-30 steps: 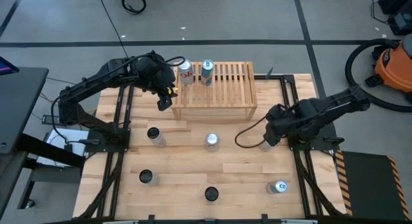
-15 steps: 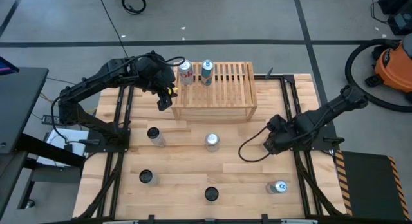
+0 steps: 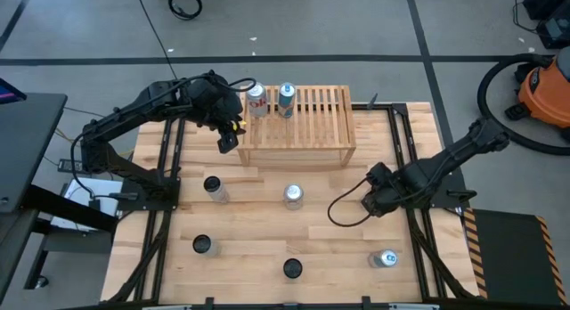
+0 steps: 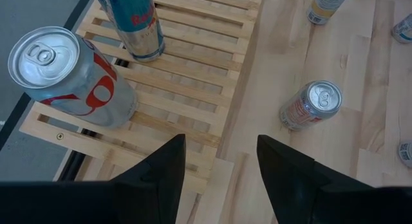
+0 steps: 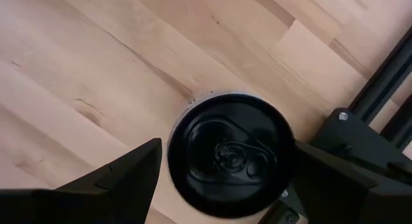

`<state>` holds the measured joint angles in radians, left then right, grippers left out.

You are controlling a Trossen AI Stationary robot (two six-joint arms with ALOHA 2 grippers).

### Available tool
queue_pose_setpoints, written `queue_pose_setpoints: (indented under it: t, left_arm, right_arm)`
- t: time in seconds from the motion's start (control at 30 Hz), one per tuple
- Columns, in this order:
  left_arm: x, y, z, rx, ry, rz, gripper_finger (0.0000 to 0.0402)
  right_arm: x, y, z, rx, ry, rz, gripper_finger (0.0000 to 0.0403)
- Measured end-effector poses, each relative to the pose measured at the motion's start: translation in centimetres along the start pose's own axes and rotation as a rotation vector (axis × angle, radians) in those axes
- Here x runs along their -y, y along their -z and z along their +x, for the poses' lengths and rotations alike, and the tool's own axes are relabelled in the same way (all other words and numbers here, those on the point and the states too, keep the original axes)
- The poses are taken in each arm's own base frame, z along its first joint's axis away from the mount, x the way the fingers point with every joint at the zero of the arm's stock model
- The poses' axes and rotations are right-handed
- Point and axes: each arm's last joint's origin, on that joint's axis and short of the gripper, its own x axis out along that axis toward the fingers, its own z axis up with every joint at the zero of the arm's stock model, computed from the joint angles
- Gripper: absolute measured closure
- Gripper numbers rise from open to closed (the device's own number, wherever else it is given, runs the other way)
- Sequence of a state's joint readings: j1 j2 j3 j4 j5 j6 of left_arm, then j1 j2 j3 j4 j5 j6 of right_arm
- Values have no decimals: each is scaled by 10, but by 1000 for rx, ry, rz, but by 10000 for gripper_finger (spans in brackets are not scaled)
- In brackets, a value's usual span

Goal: Place canned beverage on shelf
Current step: Put the top white-yellow soda can on the shelf

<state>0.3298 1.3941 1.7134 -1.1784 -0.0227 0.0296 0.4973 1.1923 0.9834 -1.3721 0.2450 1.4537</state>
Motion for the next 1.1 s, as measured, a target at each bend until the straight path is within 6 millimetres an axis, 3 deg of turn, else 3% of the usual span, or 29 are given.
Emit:
queue_pose_setpoints:
  t: [0.27,0.47,0.7,1.1]
  left_arm:
    - [0,0,0,0,0,0,209]
    - [0,0,0,0,0,1,209]
    - [0,0,0,0,0,2,209]
    - [0,0,0,0,0,0,209]
  right_arm:
    - [-1,3,10,-28,-6,10,84]
    - [-1,4,10,-50,-13,7,143]
    - [-1,2,9,-51,-11,-4,146]
    - [-2,-27,-42,71,-93,-17,146]
